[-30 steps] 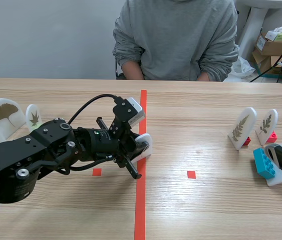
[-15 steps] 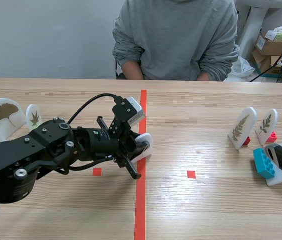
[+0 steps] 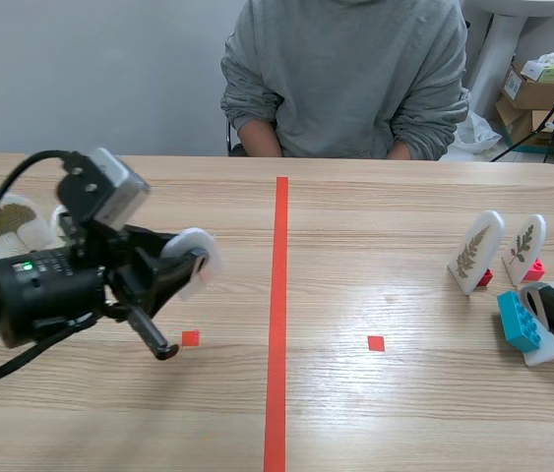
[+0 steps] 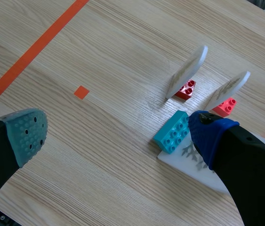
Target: Do the leaf sorting experiment
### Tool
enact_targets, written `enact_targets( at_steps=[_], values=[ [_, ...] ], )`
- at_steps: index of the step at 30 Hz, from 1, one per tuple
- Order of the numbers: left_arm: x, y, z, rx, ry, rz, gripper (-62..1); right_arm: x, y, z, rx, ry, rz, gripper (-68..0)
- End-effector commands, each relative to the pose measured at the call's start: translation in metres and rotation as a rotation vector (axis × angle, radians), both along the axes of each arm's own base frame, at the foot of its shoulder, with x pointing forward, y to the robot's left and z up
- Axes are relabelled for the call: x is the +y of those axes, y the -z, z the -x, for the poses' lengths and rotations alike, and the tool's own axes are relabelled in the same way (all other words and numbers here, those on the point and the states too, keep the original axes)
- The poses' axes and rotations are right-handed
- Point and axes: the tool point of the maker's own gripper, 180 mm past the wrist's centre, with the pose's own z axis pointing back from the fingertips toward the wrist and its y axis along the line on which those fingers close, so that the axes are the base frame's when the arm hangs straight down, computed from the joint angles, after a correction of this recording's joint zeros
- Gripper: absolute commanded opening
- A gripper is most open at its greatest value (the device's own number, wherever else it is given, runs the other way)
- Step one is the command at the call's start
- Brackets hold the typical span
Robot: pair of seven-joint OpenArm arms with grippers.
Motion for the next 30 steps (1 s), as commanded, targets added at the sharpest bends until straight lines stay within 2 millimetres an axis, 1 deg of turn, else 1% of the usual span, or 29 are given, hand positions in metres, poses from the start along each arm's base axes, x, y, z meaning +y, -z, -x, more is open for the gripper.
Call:
enact_targets(
  at_steps=[1, 4, 7, 11, 13, 19, 22, 27, 30],
  values=[
    [0.009, -0.005, -0.002, -0.006, -0.075, 0.05, -58.2, 0.0, -0.006, -0.004, -0.023, -0.012, -0.001, -6.0],
    [0.045, 0.0, -0.002, 0.007, -0.24, 0.062, -58.2, 0.0, -0.006, -0.004, -0.023, -0.012, -0.001, -6.0],
    [0.076, 0.002, -0.003, -0.002, -0.365, 0.057, -58.2, 0.0, -0.006, -0.004, -0.023, -0.012, -0.001, -6.0],
    [0.108, 0.001, -0.01, -0.024, -0.492, 0.028, -58.2, 0.0, -0.006, -0.004, -0.023, -0.012, -0.001, -6.0],
    [0.123, 0.005, -0.015, -0.028, -0.548, 0.007, -58.2, 0.0, -0.006, -0.004, -0.023, -0.012, -0.001, -6.0],
    [0.16, 0.031, -0.028, 0.017, -0.669, -0.024, -58.2, 0.0, -0.006, -0.004, -0.023, -0.012, 0.0, -6.0],
    [0.179, 0.038, -0.035, 0.025, -0.732, -0.038, -58.2, 0.0, -0.006, -0.004, -0.023, -0.012, 0.0, -6.0],
    [0.198, 0.056, -0.04, 0.053, -0.793, -0.091, -58.2, 0.0, -0.006, -0.004, -0.023, -0.012, 0.0, -6.0],
    [0.205, 0.066, -0.041, 0.07, -0.816, -0.1, -58.2, 0.0, -0.006, -0.004, -0.023, -0.012, 0.0, -6.0]
  ],
)
